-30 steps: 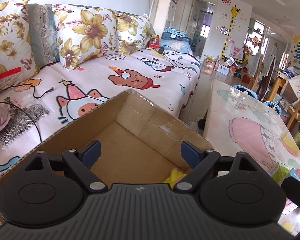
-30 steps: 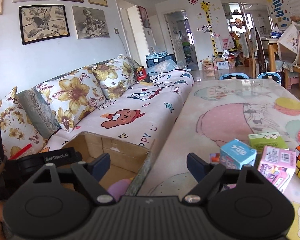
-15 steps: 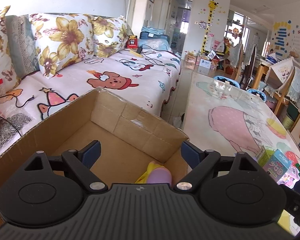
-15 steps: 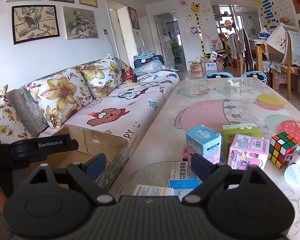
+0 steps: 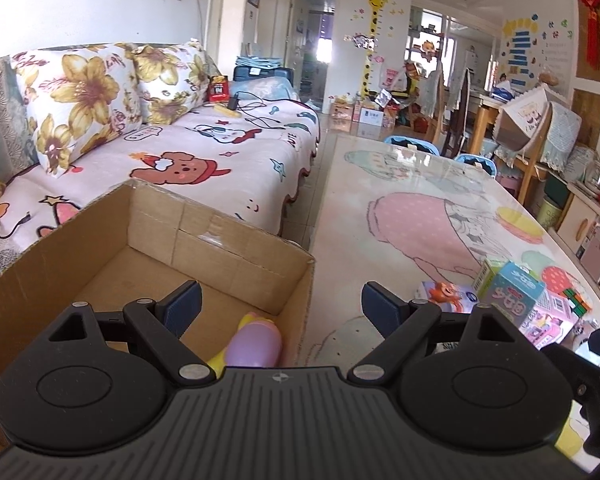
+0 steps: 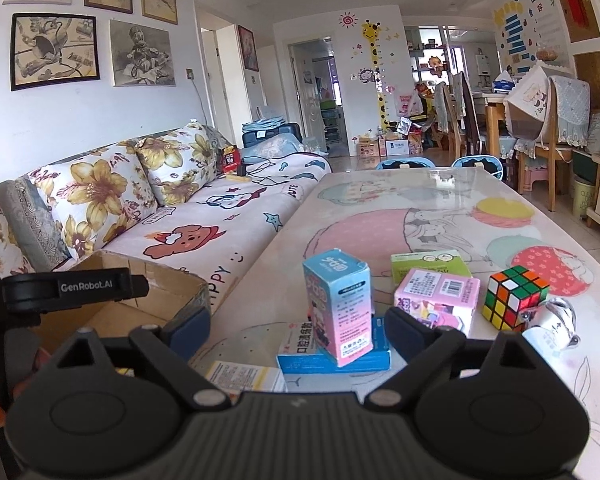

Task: Organize rigid objects
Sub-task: 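Move both tools back to the table toward the white medicine box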

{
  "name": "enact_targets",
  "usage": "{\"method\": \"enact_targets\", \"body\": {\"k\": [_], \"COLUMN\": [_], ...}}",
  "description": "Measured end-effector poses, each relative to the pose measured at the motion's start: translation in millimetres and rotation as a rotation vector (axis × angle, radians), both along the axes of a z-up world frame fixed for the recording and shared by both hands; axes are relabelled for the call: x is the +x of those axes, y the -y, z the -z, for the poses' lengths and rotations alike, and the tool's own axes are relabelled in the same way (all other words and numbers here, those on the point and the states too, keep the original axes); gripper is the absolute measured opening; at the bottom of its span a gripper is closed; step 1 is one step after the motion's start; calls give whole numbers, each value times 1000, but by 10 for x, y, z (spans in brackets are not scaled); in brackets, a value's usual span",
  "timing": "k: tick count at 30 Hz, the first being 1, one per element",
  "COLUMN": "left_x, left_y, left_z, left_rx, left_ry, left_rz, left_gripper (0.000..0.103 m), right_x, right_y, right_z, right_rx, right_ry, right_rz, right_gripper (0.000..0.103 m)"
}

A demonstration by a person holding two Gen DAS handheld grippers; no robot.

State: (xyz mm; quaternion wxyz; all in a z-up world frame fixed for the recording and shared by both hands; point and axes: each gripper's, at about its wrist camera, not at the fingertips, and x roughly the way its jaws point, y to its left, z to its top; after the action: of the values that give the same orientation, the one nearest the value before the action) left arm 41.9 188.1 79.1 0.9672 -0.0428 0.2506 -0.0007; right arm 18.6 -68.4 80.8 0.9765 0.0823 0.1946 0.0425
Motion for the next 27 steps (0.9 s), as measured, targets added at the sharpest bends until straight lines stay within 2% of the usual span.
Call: {"method": "enact_targets", "body": {"k": [6,17,27], "left_x": [3,-50,5], "left_y": [63,175,166], "left_z": [28,114,155], "left_rx": [16,77,114], "left_ry": [-10,-8,-46], "left_rz": [54,181,201], "left_gripper": [103,103,103], "right_x": [-89,-130,-104], "right_y": [141,470,755], "right_z": [24,76,159], "right_rx": [-60,-71,-70], "right_ry": [31,23,-17], "right_rz": [36,107,173], "right_gripper": [96,97,99]}}
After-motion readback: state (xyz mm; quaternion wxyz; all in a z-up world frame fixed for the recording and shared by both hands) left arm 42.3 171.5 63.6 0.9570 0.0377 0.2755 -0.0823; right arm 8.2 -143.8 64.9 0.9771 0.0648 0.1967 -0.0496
